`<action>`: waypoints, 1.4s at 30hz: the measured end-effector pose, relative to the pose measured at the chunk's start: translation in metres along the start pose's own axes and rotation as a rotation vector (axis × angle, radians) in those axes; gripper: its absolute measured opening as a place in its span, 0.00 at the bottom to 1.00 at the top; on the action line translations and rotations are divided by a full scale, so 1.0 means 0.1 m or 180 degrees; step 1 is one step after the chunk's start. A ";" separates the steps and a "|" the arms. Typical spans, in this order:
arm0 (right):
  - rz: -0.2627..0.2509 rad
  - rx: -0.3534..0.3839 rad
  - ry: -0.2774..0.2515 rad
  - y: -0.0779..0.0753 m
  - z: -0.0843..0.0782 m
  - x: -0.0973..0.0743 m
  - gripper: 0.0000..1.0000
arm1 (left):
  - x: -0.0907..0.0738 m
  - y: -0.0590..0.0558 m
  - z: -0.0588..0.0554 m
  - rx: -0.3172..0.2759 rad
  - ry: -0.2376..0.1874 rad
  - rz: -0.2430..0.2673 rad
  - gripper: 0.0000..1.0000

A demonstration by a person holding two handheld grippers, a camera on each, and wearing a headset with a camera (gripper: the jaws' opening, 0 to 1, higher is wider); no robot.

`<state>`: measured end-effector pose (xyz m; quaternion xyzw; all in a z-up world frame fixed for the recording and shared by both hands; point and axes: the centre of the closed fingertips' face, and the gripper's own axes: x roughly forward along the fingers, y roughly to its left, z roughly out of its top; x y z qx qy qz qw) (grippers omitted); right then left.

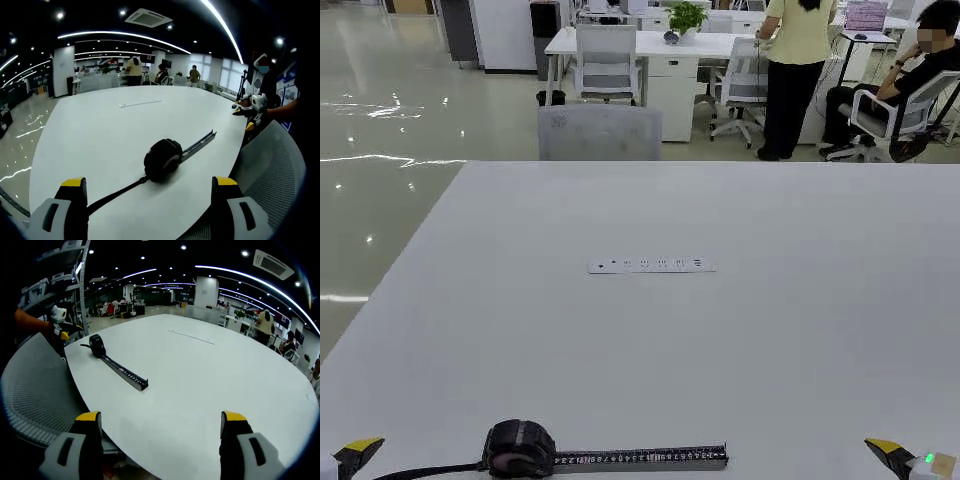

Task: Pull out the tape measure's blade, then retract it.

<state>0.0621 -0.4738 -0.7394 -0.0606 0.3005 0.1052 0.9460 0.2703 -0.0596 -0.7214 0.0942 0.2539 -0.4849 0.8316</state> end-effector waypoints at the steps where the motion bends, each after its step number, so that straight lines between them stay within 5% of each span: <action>1: 0.0001 -0.0004 0.0007 0.00 0.00 -0.01 1.00 | 0.00 0.00 -0.01 0.0005 0.0004 -0.0004 1.00; 37: 0.0081 -0.0137 0.0010 0.02 -0.03 -0.03 0.99 | -0.01 -0.02 -0.03 0.0011 0.0080 0.0086 1.00; 42: 0.0181 -0.0270 0.0061 0.00 0.03 -0.02 0.98 | 0.06 -0.03 0.16 -0.0016 0.0097 0.0208 1.00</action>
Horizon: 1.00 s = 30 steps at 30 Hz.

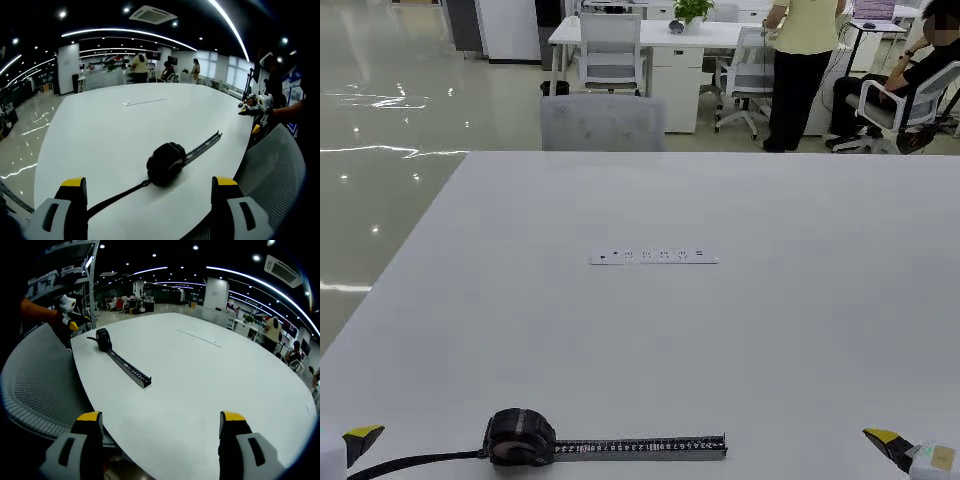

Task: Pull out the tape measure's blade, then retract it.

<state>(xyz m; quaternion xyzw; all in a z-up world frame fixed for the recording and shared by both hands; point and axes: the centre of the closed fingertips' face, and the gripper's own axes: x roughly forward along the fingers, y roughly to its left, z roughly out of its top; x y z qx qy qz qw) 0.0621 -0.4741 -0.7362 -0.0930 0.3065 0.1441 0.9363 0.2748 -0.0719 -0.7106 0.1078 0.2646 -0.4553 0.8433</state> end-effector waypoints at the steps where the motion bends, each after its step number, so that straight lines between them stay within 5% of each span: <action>1: 0.0041 -0.0022 0.0031 -0.01 0.02 0.01 0.98 | 0.02 -0.03 0.07 0.0024 -0.0020 0.0003 1.00; 6: 0.0112 -0.0205 0.0074 -0.06 0.15 0.08 0.97 | 0.15 -0.04 0.22 0.0102 -0.0049 0.0116 1.00; 12: 0.0316 -0.0408 0.0132 -0.06 0.28 0.19 0.95 | 0.30 -0.13 0.27 0.0035 -0.0012 0.0130 1.00; 18: 0.0553 -0.0653 0.0271 -0.03 0.36 0.38 0.90 | 0.48 -0.14 0.29 0.0061 0.0025 0.0319 1.00; 25: 0.0845 -0.0808 0.0390 0.14 0.41 0.63 0.88 | 0.65 -0.24 0.08 -0.0370 0.0190 0.0428 0.99; 30: 0.0998 -0.0960 0.0519 0.22 0.40 0.81 0.85 | 0.76 -0.31 0.01 -0.0394 0.0210 0.0534 0.99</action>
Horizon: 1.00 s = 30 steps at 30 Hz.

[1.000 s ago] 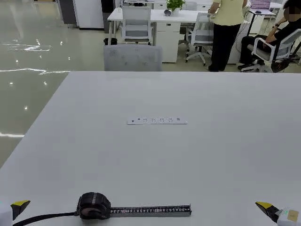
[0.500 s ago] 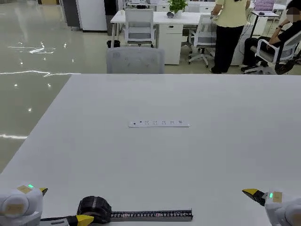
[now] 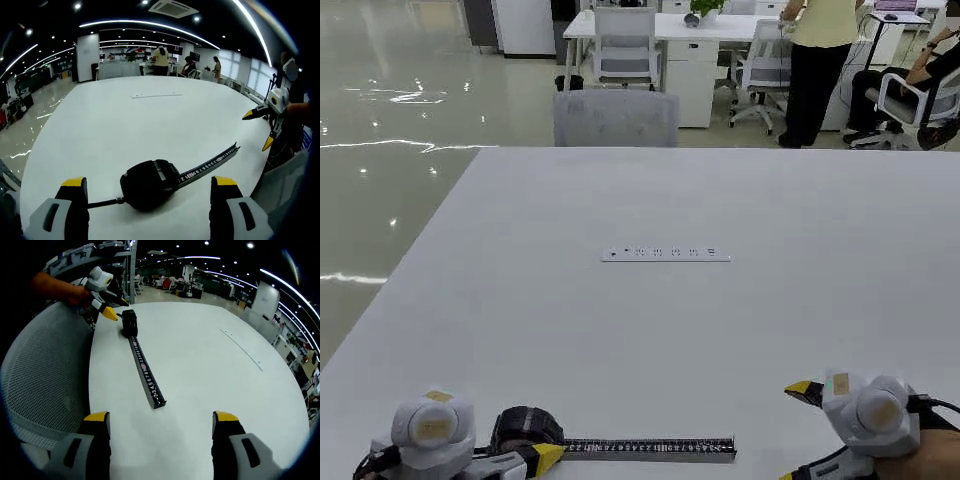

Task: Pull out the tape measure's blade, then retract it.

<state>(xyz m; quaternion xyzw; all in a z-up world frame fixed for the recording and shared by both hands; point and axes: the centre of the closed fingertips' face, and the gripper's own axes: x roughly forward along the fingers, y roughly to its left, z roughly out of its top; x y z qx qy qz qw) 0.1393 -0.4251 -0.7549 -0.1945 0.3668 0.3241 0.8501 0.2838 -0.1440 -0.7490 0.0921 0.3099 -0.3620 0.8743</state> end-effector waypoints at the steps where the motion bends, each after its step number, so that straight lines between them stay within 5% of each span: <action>1: 0.0019 -0.0037 0.0008 -0.01 0.03 0.04 0.84 | 0.03 -0.02 0.00 -0.0031 0.0008 0.0007 0.99; 9: 0.0308 -0.0231 0.0224 0.03 0.07 0.31 0.73 | 0.13 -0.01 -0.02 -0.0412 -0.0097 0.0079 0.98; 16: 0.0582 -0.0476 0.0385 0.09 0.10 0.50 0.58 | 0.15 0.03 -0.09 -0.0311 -0.0085 0.0127 0.94; 23: 0.0643 -0.0651 0.0642 0.06 -0.02 0.62 0.41 | 0.16 0.02 0.04 -0.0273 -0.0222 0.0142 0.93; 30: 0.0664 -0.0614 0.0749 0.04 -0.10 0.72 0.28 | 0.19 0.04 0.02 -0.0263 -0.0218 0.0137 0.88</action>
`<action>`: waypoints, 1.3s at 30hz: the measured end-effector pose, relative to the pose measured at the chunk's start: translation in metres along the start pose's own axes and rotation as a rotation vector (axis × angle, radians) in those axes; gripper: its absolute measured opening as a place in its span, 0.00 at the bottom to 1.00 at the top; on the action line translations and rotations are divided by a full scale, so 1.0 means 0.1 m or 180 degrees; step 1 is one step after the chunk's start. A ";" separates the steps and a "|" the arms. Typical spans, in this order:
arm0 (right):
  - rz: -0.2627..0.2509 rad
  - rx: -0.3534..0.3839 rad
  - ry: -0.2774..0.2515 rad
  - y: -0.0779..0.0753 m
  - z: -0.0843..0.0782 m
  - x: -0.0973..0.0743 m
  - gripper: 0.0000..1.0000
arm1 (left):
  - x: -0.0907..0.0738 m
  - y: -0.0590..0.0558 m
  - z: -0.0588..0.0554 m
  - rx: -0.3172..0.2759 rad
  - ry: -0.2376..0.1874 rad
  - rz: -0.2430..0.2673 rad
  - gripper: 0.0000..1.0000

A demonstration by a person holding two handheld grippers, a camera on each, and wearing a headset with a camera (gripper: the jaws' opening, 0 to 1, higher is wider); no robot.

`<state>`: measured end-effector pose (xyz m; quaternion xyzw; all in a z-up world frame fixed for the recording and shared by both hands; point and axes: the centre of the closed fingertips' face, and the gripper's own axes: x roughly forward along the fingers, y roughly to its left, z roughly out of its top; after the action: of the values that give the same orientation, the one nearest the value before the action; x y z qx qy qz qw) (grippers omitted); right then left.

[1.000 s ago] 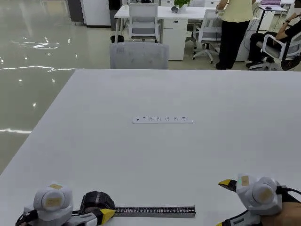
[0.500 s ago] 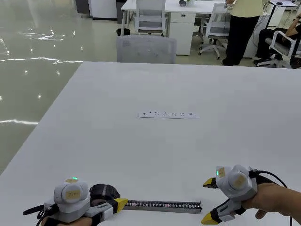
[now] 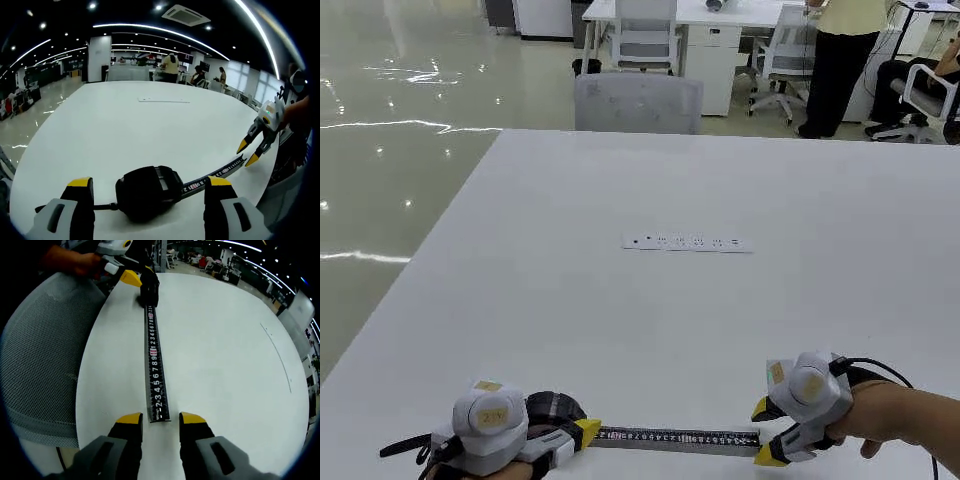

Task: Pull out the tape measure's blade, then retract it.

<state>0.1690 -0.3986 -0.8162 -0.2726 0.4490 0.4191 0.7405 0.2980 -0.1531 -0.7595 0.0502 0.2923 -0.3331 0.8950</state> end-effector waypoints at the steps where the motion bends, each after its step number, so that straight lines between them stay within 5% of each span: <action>1: 0.0007 -0.0004 0.0022 0.00 -0.02 0.02 0.26 | 0.00 0.00 -0.01 0.0014 0.0007 0.0005 0.87; 8: 0.0058 0.0092 0.0025 0.04 -0.01 0.06 0.15 | -0.01 0.02 -0.01 0.0015 -0.0002 0.0013 0.87; 20: 0.0014 0.0165 0.0327 0.04 -0.01 0.07 0.14 | 0.03 -0.01 -0.09 0.0016 0.0128 0.0078 0.79; 25: 0.0004 0.0118 0.0394 0.04 -0.02 0.07 0.13 | 0.09 0.01 -0.08 -0.0148 0.0106 0.0192 0.72; 27: -0.0010 0.0154 0.0419 0.04 -0.02 0.07 0.13 | 0.11 -0.02 -0.18 -0.0322 0.0276 0.0166 0.66; 39: -0.0062 0.0212 0.0489 0.04 -0.02 0.06 0.14 | 0.12 0.02 -0.20 -0.0128 0.0300 0.0227 0.59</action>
<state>0.1660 -0.3960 -0.8228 -0.2835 0.5156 0.3746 0.7166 0.2964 -0.1527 -0.7829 0.0582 0.3387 -0.2923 0.8924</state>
